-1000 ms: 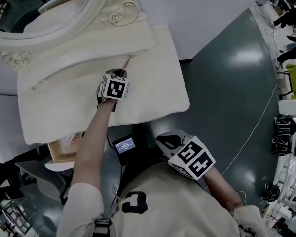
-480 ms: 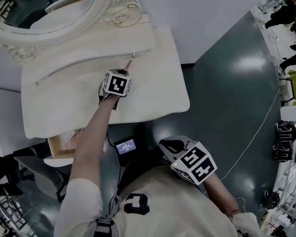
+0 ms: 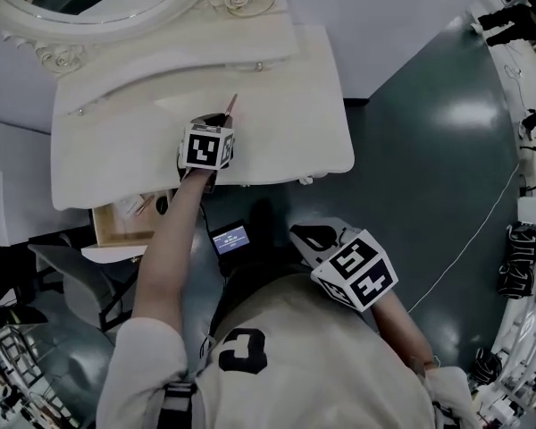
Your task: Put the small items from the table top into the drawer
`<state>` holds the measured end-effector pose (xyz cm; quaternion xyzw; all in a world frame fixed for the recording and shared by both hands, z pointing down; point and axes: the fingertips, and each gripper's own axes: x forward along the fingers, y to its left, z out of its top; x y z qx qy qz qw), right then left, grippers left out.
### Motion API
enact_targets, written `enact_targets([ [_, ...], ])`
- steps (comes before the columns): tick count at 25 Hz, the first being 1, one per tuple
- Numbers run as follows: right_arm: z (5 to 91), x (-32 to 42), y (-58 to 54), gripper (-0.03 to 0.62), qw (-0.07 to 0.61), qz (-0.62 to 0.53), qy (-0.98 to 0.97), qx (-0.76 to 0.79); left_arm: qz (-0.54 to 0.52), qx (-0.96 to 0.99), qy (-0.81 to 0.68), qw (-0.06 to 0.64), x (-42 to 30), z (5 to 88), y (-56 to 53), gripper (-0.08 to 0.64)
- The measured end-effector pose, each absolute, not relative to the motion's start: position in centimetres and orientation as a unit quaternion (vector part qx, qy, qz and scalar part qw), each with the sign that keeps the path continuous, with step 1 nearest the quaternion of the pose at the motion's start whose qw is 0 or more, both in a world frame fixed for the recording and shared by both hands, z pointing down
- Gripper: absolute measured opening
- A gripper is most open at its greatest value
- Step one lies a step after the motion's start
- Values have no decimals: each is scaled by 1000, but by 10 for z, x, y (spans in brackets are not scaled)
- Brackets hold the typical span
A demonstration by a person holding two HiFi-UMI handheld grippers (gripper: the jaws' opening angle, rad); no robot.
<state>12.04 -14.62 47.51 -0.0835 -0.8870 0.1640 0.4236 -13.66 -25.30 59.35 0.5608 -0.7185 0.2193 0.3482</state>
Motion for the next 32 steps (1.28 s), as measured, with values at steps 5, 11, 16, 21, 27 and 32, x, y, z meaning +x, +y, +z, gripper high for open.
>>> enact_targets([
  [5,470,128,-133,28,410,154,-893,-98,237,551,-731,325,-120,575,-219,92],
  [11,467,142,-114,28,400,145,-898,-114,244,546,-733,323,-99,568,-188,92],
  [16,463,153,-108,28,392,135,-902,-119,241,541,-740,320,-89,561,-178,92],
  [21,457,166,-100,28,384,136,-904,-130,240,538,-741,324,-71,554,-168,92],
  [27,456,182,-79,28,377,127,-903,-165,240,526,-751,320,-52,540,-145,92],
  [32,453,192,-61,28,372,123,-900,-190,232,518,-763,308,-39,519,-123,92],
])
